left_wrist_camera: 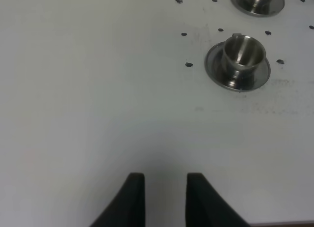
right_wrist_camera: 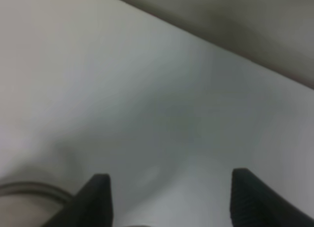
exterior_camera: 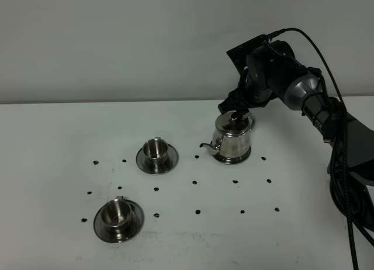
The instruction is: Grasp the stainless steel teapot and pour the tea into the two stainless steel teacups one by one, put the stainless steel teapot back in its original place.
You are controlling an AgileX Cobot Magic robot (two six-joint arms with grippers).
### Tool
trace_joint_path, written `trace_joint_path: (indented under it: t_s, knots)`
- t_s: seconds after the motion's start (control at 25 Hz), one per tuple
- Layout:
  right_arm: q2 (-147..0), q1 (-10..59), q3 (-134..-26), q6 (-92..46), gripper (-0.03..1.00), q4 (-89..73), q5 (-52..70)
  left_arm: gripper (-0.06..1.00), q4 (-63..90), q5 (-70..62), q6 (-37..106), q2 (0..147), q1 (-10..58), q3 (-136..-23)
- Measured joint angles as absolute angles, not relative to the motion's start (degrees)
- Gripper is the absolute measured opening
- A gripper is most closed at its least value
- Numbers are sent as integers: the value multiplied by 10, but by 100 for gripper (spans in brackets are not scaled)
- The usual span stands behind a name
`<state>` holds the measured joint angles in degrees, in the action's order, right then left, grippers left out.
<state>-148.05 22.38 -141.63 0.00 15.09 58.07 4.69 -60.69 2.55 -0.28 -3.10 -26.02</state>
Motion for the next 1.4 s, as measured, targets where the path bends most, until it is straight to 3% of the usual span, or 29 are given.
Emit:
trace_joint_path:
  t_s: [0.72, 1.4]
  knots:
    - [-1479, 222, -1421, -4, 52, 183, 651, 24, 47, -607, 25, -3, -31, -260]
    - [-1409, 198, -1420, -12, 52, 147, 603, 24, 47, -607, 25, -3, -31, -260]
